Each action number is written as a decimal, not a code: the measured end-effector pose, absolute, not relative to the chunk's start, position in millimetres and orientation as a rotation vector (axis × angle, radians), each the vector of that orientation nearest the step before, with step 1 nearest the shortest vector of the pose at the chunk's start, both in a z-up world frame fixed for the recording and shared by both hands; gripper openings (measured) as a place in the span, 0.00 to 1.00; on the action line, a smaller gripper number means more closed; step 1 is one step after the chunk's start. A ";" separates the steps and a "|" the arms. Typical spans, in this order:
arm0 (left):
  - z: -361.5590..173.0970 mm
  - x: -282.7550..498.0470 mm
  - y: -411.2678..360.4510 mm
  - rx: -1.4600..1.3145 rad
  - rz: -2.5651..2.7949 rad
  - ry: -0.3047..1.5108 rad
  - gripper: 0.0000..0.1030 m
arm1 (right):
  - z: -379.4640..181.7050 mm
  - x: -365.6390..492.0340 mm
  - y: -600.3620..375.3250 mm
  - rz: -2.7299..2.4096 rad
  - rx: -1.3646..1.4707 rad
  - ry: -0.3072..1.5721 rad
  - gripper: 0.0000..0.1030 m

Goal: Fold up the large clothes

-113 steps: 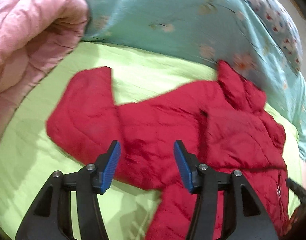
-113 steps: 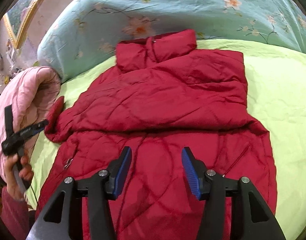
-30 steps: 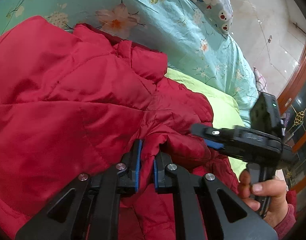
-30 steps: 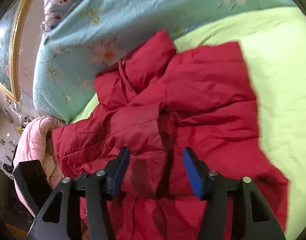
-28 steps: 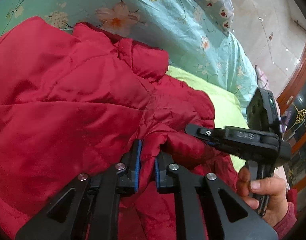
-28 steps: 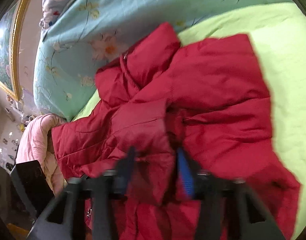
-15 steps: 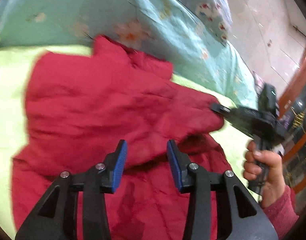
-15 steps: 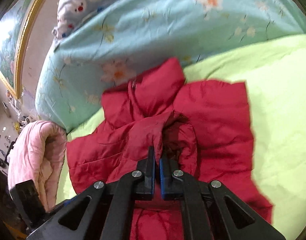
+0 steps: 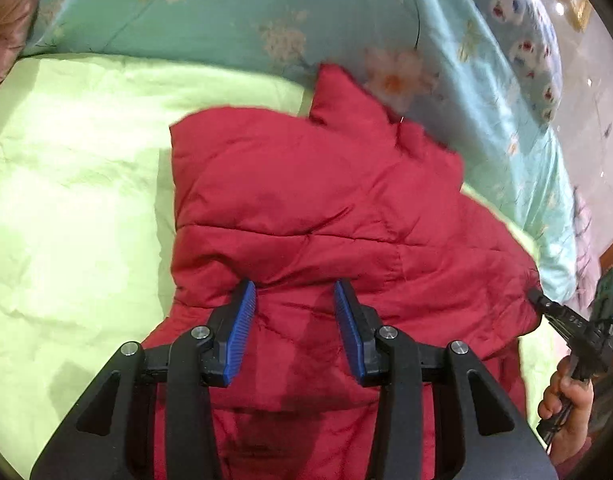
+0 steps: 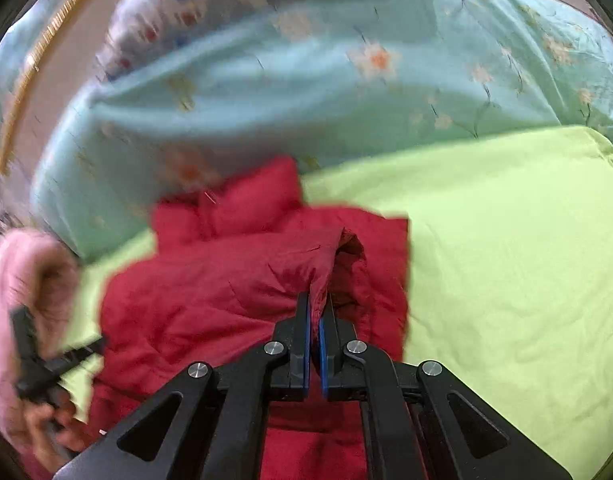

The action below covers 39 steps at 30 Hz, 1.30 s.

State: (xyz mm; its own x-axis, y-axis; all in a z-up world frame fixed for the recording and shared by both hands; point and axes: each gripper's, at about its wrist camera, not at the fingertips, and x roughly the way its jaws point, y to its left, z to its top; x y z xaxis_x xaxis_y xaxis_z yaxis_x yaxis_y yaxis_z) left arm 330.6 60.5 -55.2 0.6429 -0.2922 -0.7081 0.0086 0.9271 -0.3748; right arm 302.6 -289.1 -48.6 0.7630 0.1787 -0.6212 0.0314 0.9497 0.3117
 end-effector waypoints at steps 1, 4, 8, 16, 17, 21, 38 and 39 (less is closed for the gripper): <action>-58.1 331.3 58.4 -0.339 -0.175 0.865 0.38 | -63.6 307.7 -289.8 0.072 0.318 0.741 0.02; -61.6 333.1 53.8 -0.314 -0.167 0.873 0.38 | -92.1 316.5 -291.8 0.057 0.336 0.813 0.03; -63.7 336.6 53.7 -0.312 -0.168 0.878 0.38 | -81.1 310.8 -299.0 0.007 0.371 0.809 0.20; -61.9 335.8 51.8 -0.301 -0.163 0.877 0.38 | -35.7 304.4 -254.7 0.108 0.255 0.693 0.22; -62.4 336.2 52.3 -0.303 -0.165 0.880 0.38 | -42.2 313.4 -247.8 0.119 0.237 0.717 0.22; -64.6 338.4 52.5 -0.294 -0.175 0.891 0.38 | -80.6 341.6 -248.8 0.039 0.202 0.823 0.29; -69.1 340.3 55.2 -0.249 -0.212 0.930 0.39 | -103.9 347.9 -269.9 0.030 0.279 0.877 0.29; -65.9 337.3 57.9 -0.260 -0.217 0.931 0.40 | -100.3 343.9 -271.2 0.029 0.283 0.874 0.29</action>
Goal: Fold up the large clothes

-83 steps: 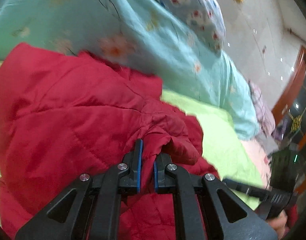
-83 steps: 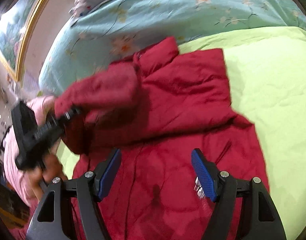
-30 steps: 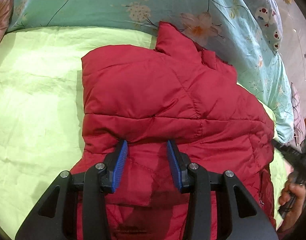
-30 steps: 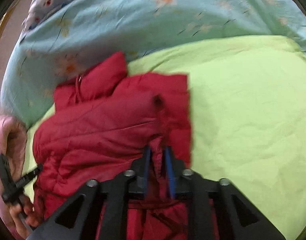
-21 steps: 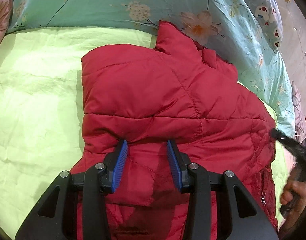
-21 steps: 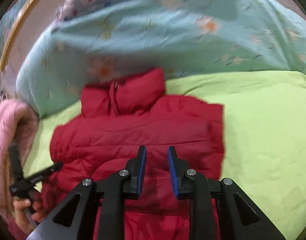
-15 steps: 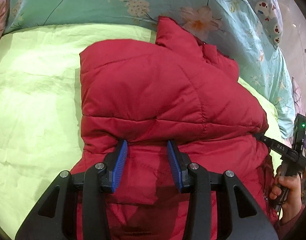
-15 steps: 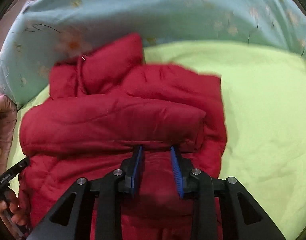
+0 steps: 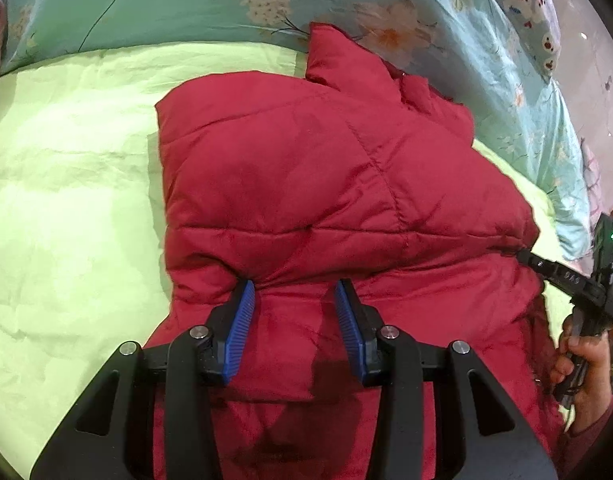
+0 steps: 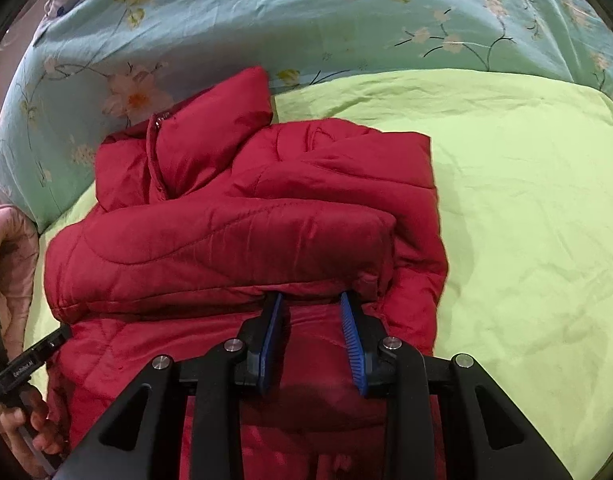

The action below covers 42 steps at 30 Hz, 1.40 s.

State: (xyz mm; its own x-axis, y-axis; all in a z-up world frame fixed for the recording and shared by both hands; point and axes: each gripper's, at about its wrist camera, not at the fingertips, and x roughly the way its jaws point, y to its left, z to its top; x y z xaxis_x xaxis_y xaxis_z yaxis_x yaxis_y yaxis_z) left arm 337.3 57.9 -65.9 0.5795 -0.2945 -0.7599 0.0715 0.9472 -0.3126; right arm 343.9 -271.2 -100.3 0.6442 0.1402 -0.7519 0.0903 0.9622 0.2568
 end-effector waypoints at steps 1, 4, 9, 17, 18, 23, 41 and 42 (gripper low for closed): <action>-62.7 333.4 61.0 -0.269 -0.216 0.928 0.41 | -97.7 342.6 -270.5 0.023 0.280 0.875 0.29; -55.5 320.0 65.7 -0.269 -0.192 0.916 0.51 | -89.1 332.5 -271.0 0.008 0.282 0.870 0.32; -51.4 291.0 77.5 -0.249 -0.145 0.903 0.55 | -75.5 303.6 -275.3 0.005 0.280 0.850 0.34; -54.1 247.6 102.3 -0.317 -0.111 0.910 0.55 | -74.8 261.6 -275.5 0.045 0.292 0.870 0.40; -54.6 242.7 103.8 -0.322 -0.109 0.911 0.55 | -75.8 254.9 -275.1 0.052 0.296 0.873 0.42; -56.5 220.4 103.8 -0.314 -0.119 0.926 0.55 | -78.2 226.5 -273.0 0.079 0.321 0.885 0.47; -62.6 116.6 136.3 -0.411 -0.095 0.946 0.60 | -76.8 89.0 -301.9 0.094 0.378 0.856 0.66; -62.5 113.5 137.0 -0.418 -0.095 0.949 0.62 | -76.6 83.5 -304.9 0.083 0.379 0.856 0.66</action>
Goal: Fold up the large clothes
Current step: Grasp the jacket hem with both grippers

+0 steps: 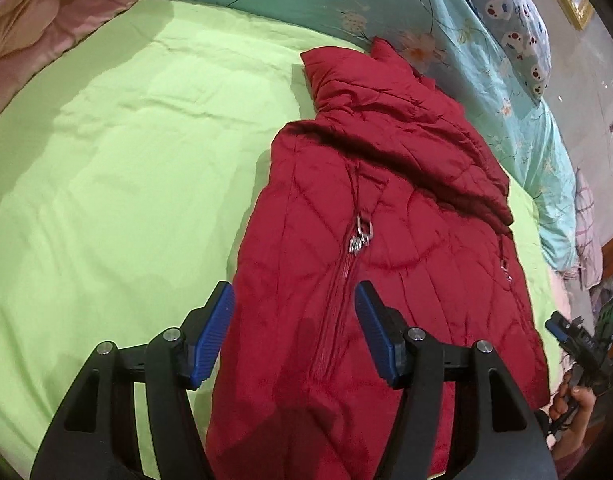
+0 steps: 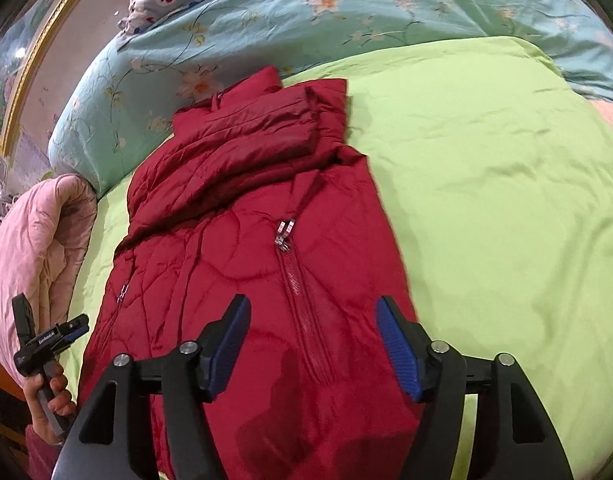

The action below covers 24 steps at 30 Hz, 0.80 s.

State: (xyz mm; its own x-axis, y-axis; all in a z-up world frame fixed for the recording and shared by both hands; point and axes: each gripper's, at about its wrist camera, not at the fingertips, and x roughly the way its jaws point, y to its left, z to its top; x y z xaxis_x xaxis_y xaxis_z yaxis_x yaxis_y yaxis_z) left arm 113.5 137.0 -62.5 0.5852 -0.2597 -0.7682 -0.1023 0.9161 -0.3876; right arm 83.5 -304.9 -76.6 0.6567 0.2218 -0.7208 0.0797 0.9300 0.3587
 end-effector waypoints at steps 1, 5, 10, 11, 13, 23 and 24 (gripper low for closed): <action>-62.6 107.7 138.1 -0.428 -0.094 0.951 0.64 | -76.5 79.1 -306.4 0.074 0.377 0.856 0.66; -64.7 94.0 136.7 -0.437 -0.096 0.960 0.64 | -80.3 63.1 -316.6 0.052 0.398 0.869 0.67; -72.9 75.4 138.0 -0.470 -0.089 0.977 0.65 | -87.1 44.7 -324.2 0.031 0.420 0.887 0.67; -73.8 73.0 138.6 -0.473 -0.087 0.978 0.65 | -88.0 40.8 -324.7 0.030 0.423 0.888 0.67; -77.1 65.7 139.4 -0.482 -0.086 0.987 0.64 | -90.3 33.1 -324.9 0.025 0.427 0.890 0.67; -96.1 42.7 134.8 -0.544 -0.117 1.043 0.64 | -108.9 7.6 -329.2 0.029 0.495 0.940 0.67; -98.1 40.1 133.6 -0.551 -0.120 1.047 0.64 | -110.3 5.9 -328.4 0.029 0.499 0.946 0.67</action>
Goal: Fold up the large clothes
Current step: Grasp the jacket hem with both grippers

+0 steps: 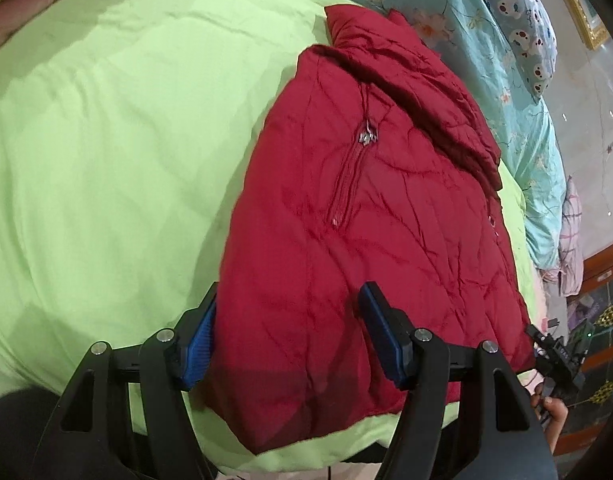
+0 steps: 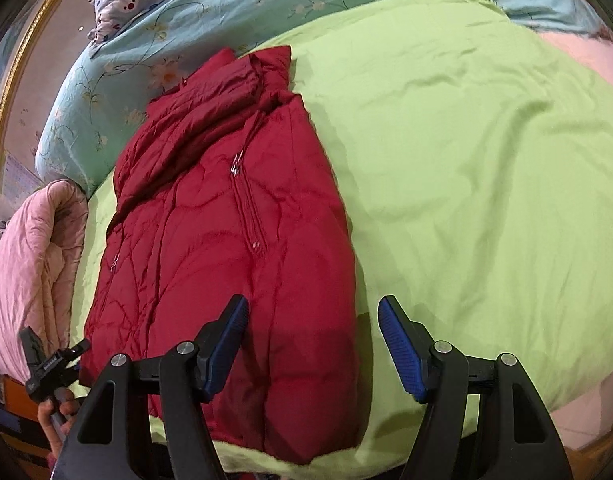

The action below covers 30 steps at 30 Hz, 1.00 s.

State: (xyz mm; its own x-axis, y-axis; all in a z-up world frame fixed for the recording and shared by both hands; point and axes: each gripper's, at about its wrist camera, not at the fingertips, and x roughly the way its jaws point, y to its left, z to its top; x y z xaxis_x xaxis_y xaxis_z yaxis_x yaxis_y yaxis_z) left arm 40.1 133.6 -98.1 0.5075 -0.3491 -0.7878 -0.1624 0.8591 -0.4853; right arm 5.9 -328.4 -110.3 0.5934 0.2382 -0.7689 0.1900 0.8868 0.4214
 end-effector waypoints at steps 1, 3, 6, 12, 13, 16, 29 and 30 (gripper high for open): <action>-99.7 38.2 132.5 -0.550 -0.122 1.050 0.65 | -111.9 4.2 -326.6 0.030 0.499 0.956 0.67; -102.1 34.0 129.3 -0.546 -0.123 1.056 0.65 | -113.5 1.3 -323.5 0.039 0.496 0.965 0.67; -106.6 27.9 127.8 -0.566 -0.138 1.062 0.74 | -115.6 -3.7 -320.0 0.050 0.509 0.970 0.67; -109.2 22.9 120.8 -0.557 -0.149 1.061 0.75 | -123.8 -13.3 -312.4 0.070 0.543 0.986 0.67; -110.4 22.8 120.0 -0.560 -0.148 1.063 0.75 | -125.0 -14.1 -311.5 0.074 0.548 0.988 0.67; -113.5 22.7 118.1 -0.575 -0.145 1.065 0.75 | -129.8 -14.0 -308.4 0.091 0.567 0.999 0.69; -116.9 19.6 106.9 -0.537 -0.146 1.035 0.65 | -140.7 -15.7 -309.1 0.105 0.714 0.959 0.55; -116.8 19.4 106.3 -0.537 -0.154 1.033 0.57 | -140.8 -16.3 -309.3 0.105 0.723 0.955 0.54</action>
